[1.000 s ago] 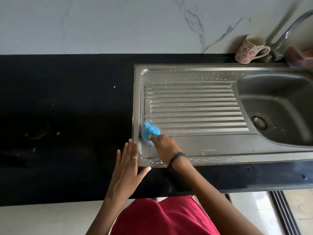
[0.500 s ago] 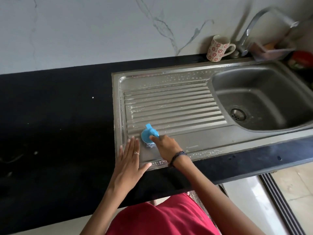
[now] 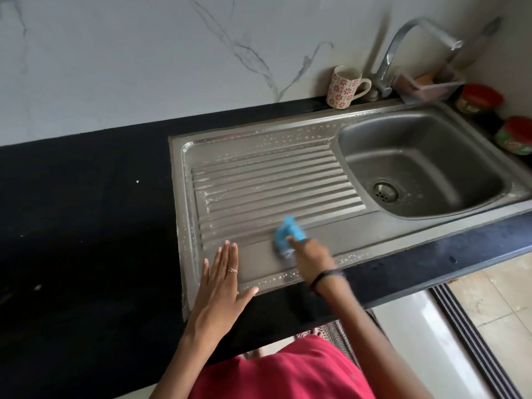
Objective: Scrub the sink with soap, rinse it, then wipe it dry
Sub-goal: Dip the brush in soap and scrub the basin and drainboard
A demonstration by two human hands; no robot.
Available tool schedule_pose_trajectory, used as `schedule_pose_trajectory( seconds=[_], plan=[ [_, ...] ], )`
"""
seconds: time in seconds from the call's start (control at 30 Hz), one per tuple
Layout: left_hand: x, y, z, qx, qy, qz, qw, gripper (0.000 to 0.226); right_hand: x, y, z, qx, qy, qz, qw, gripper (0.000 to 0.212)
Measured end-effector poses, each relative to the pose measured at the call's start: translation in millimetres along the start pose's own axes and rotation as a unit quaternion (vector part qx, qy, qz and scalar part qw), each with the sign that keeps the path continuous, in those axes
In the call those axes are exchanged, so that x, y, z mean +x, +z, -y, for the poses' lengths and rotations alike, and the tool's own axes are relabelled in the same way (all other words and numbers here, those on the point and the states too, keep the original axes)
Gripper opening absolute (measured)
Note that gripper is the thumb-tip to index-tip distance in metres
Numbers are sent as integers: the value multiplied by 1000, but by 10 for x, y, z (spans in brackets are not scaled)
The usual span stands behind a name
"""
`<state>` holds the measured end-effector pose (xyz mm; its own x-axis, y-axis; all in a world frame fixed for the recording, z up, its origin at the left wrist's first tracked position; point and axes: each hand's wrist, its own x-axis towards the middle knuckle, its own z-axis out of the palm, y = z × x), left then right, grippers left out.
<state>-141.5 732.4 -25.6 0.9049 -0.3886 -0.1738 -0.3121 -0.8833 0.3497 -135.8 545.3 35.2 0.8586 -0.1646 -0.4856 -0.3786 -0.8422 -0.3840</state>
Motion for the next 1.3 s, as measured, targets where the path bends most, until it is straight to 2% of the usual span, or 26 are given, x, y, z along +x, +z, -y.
schedule_pose_trajectory(
  seconds=[0.03, 0.1, 0.27, 0.37, 0.5, 0.57, 0.63, 0.73, 0.8, 0.9, 1.0, 1.07, 1.13, 1.2, 1.3],
  plan=[
    [11, -1, 9, -3, -2, 4, 1000, 96, -72, 108, 121, -8, -36, 28, 999, 39],
    [32, -12, -1, -8, -2, 8, 1000, 97, -137, 178, 140, -31, -51, 49, 997, 39],
    [55, 27, -99, -16, -4, 1, 1000, 99, 87, -416, -712, -129, 66, -3, 989, 40],
    [52, 105, -149, -30, -5, -7, 1000, 99, 171, -630, -932, -115, 120, -22, 986, 39],
    [74, 127, -196, -25, 5, -26, 999, 98, 117, -206, -405, -20, 55, 2, 998, 41],
    [83, 112, -180, -35, 6, -37, 999, 98, 4, 25, -62, -14, -14, 26, 999, 37],
    [102, 103, -132, -21, 10, -38, 999, 103, -8, 95, 31, -18, -27, 24, 999, 35],
    [148, 117, -71, 27, 22, -45, 998, 96, 201, -117, -368, 20, 71, -31, 997, 40],
    [160, 153, -46, 19, 15, -44, 999, 94, 355, -388, -750, -11, 137, -78, 987, 41],
    [163, 169, -34, 12, 39, -51, 998, 91, 427, -622, -1013, -25, 183, -117, 976, 38],
    [188, 135, -26, 30, 40, -25, 998, 84, 360, -359, -653, 54, 173, -105, 978, 40],
    [219, 130, -8, 22, 39, -22, 999, 87, 280, -19, -218, 96, 118, -56, 987, 44],
    [238, 126, 15, 26, 45, -25, 998, 88, 200, 147, 171, 80, 59, -21, 995, 38],
    [255, 119, 47, 29, 56, -33, 997, 88, 317, 74, 281, 52, 34, -40, 997, 35],
    [246, 97, 92, 25, 67, -67, 995, 96, 592, -185, 171, 56, 41, -68, 995, 37]
  ],
)
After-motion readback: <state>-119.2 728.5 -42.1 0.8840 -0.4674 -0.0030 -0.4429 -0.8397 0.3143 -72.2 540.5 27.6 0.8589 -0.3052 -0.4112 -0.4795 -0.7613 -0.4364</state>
